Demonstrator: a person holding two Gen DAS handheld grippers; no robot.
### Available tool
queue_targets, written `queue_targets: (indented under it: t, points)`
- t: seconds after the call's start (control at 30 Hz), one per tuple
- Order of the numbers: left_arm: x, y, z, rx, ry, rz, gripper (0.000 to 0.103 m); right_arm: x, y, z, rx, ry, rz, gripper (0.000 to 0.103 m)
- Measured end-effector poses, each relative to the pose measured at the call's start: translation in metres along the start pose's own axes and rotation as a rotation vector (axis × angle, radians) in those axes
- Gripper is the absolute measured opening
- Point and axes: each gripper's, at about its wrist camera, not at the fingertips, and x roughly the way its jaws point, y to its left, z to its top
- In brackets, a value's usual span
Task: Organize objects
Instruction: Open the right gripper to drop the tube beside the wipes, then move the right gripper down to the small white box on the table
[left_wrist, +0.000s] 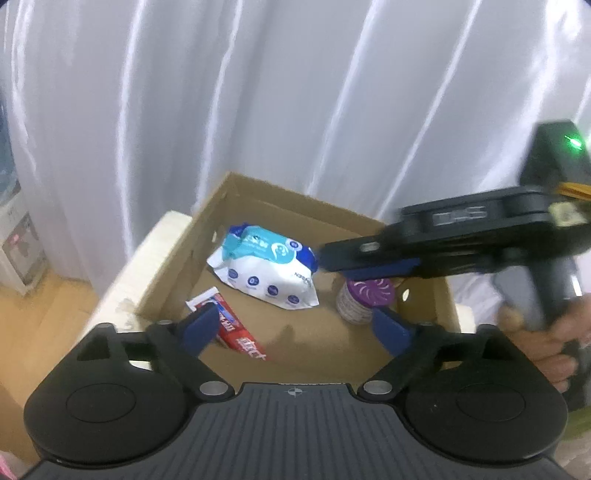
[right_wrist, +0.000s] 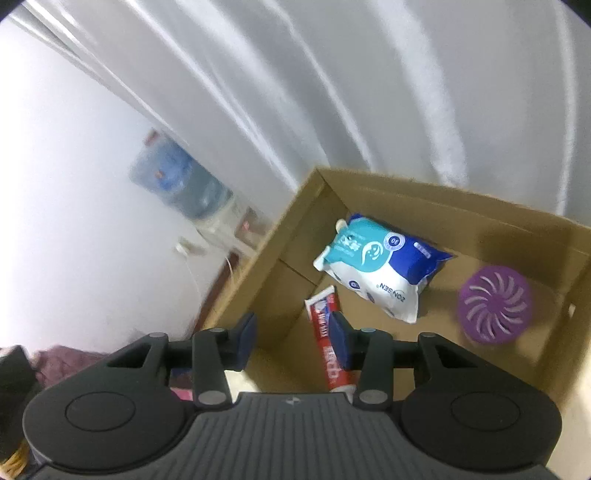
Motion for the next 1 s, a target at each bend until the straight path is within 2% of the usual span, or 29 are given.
queue_targets:
  t: [0.1, 0.17, 0.37, 0.7, 1.0]
  points:
    - [-0.016, 0.004, -0.009, 0.014, -0.016, -0.005, 0.099, -0.03, 0.002, -0.019, 0.018, -0.066, 0.022, 0.06]
    - [-0.025, 0.006, -0.019, 0.024, -0.011, -0.012, 0.102, -0.045, 0.0, -0.034, 0.038, -0.096, 0.04, 0.061]
    - [-0.038, 0.009, -0.061, 0.018, 0.054, -0.021, 0.103, -0.073, -0.018, -0.099, 0.15, -0.138, 0.109, 0.073]
    - [-0.025, -0.015, -0.147, 0.061, 0.222, -0.089, 0.103, -0.053, -0.068, -0.21, 0.47, -0.019, 0.172, 0.076]
    - [-0.004, -0.054, -0.179, 0.163, 0.348, -0.187, 0.103, -0.036, -0.093, -0.258, 0.656, 0.032, 0.188, 0.08]
